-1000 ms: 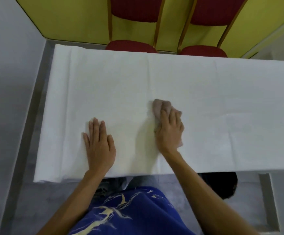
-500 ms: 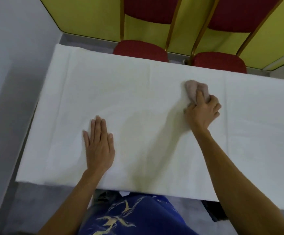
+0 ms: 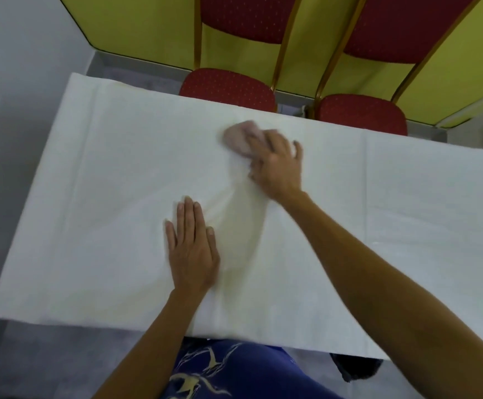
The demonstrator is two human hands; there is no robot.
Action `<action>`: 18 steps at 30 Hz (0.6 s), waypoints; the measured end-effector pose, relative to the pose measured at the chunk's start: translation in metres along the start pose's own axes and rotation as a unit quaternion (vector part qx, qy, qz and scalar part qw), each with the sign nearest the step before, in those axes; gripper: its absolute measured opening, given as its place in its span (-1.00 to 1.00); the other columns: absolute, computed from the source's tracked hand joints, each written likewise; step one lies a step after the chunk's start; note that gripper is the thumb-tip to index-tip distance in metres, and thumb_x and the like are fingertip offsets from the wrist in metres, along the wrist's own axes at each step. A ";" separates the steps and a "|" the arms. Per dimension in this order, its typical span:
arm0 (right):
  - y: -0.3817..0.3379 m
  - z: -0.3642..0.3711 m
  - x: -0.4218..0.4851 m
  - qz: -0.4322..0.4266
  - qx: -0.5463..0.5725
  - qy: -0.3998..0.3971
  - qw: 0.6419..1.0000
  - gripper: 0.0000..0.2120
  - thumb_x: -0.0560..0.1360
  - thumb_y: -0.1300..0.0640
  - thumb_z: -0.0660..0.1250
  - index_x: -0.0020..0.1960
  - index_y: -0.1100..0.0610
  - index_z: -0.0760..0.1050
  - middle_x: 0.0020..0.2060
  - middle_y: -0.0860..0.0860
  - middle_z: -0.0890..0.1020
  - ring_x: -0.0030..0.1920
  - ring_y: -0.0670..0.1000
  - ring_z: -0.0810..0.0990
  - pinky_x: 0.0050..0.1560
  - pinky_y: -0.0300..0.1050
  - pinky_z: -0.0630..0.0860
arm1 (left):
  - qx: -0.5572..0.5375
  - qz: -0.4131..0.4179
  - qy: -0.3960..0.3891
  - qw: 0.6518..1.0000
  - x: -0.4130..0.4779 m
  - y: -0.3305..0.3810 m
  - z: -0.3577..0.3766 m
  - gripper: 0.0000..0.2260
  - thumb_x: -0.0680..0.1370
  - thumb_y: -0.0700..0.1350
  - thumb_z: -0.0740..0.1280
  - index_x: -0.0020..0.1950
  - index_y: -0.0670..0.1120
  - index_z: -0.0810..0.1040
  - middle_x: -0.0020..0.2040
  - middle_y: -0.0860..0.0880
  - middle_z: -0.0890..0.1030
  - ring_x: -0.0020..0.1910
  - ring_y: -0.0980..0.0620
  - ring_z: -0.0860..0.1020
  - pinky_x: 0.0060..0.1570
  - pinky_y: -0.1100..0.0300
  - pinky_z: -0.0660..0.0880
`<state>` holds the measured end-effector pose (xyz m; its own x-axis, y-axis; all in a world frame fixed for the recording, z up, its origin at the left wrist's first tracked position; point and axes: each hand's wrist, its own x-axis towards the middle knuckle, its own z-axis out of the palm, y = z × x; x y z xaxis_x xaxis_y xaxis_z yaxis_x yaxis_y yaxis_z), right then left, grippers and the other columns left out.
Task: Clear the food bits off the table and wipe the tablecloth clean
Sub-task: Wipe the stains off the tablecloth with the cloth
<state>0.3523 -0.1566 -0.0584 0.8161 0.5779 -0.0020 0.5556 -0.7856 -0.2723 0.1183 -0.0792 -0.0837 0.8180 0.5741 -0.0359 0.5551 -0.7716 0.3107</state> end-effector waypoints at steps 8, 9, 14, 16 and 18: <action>0.040 -0.024 0.021 0.276 0.020 0.028 0.961 -0.25 0.46 0.26 0.26 0.58 -0.13 0.19 0.52 0.09 0.26 0.52 0.15 0.19 0.45 0.10 0.23 | 0.009 -0.001 0.004 1.000 0.000 0.000 0.001 -0.49 0.69 -0.07 0.02 0.61 -0.24 0.12 0.64 -0.16 0.08 0.63 -0.10 0.02 0.56 -0.17 0.02; 0.014 -0.016 0.018 0.246 0.021 0.016 0.969 -0.24 0.46 0.26 0.26 0.59 -0.14 0.18 0.54 0.07 0.23 0.55 0.14 0.14 0.50 0.11 0.19 | 0.011 0.001 0.006 1.000 -0.001 0.000 0.000 -0.49 0.68 -0.07 0.02 0.60 -0.25 0.12 0.63 -0.17 0.09 0.63 -0.11 0.03 0.56 -0.18 0.03; -0.079 0.014 -0.002 -0.037 0.029 -0.062 0.997 -0.34 0.57 0.14 0.30 0.60 -0.14 0.18 0.59 0.02 0.18 0.61 0.12 0.02 0.57 0.12 0.03 | 0.025 0.006 -0.007 1.000 -0.001 -0.004 0.001 -0.48 0.68 -0.03 -0.03 0.61 -0.25 0.12 0.62 -0.20 0.13 0.62 -0.15 0.07 0.55 -0.20 0.04; -0.057 0.013 0.001 -0.040 0.054 -0.059 0.996 -0.35 0.58 0.15 0.28 0.60 -0.14 0.16 0.61 0.00 0.15 0.62 0.09 0.00 0.57 0.17 0.01 | 0.024 0.013 -0.004 1.000 0.000 -0.006 0.001 -0.48 0.68 -0.03 -0.02 0.60 -0.25 0.13 0.62 -0.20 0.12 0.62 -0.14 0.06 0.56 -0.19 0.02; -0.015 0.005 0.001 0.012 0.056 -0.037 0.998 -0.39 0.60 0.17 0.23 0.59 -0.13 0.17 0.62 0.01 0.13 0.63 0.08 -0.01 0.56 0.22 0.00 | 0.013 0.017 0.006 1.000 0.000 -0.006 0.002 -0.48 0.68 -0.05 0.00 0.60 -0.26 0.14 0.63 -0.19 0.11 0.62 -0.13 0.06 0.56 -0.19 0.01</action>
<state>0.3437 -0.1435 -0.0588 0.8126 0.5773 -0.0803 0.5112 -0.7721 -0.3776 0.1155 -0.0750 -0.0871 0.8350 0.5501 -0.0138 0.5304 -0.7978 0.2866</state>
